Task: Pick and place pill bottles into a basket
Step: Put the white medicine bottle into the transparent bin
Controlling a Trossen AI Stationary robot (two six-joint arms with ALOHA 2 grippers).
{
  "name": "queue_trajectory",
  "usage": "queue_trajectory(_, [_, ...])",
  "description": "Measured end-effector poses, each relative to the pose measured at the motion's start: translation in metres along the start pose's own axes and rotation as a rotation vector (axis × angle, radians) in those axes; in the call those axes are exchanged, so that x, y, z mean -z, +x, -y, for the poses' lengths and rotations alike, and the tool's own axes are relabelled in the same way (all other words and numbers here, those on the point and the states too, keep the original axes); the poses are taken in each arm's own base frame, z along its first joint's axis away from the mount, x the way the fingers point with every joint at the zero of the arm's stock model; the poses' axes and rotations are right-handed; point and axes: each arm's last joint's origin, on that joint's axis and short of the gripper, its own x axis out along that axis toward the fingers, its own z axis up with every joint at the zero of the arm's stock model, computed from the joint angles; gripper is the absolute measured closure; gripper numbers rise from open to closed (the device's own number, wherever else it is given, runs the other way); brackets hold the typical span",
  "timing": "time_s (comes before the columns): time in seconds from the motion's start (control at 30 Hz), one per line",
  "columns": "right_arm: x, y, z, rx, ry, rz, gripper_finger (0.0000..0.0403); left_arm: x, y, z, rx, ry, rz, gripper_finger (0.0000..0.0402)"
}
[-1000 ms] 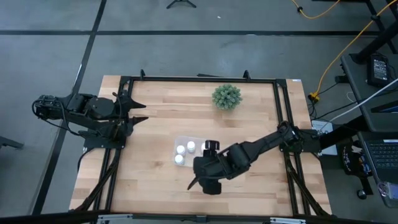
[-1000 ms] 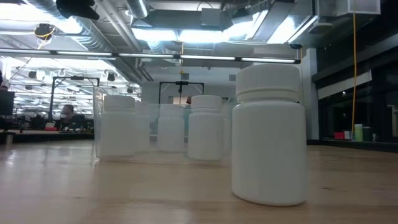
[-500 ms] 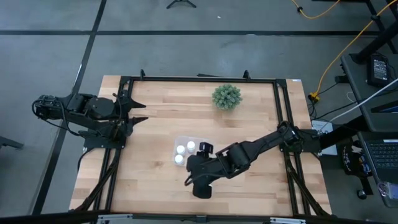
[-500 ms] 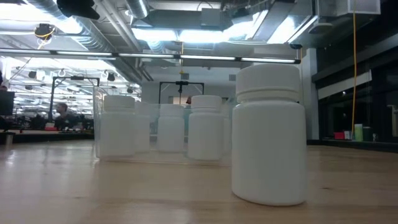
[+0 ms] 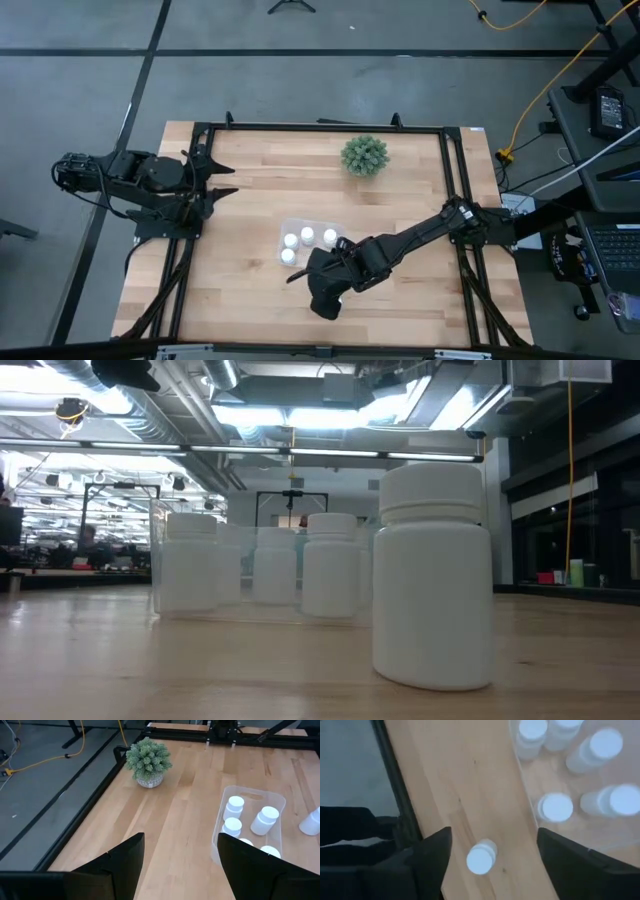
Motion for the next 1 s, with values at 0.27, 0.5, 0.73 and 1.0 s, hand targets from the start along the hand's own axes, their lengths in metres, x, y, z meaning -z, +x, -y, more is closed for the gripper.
queue_trajectory(0.27, [0.008,0.010,0.008,0.045,0.056,-0.100,0.0050,0.000,0.000,0.001,0.048,-0.004,-0.010,0.0158])
queue_trajectory(0.5, [0.008,0.011,0.008,0.059,0.174,-0.105,0.0046,0.000,0.000,0.000,0.015,-0.022,-0.003,0.0158])
queue_trajectory(0.73, [0.011,0.014,0.006,0.042,0.348,-0.149,0.0057,0.000,0.000,0.000,0.015,-0.077,-0.005,0.0158])
queue_trajectory(1.0, [0.025,0.036,-0.006,0.071,0.487,-0.219,0.0082,0.002,0.000,0.001,0.032,0.003,-0.026,0.0158])
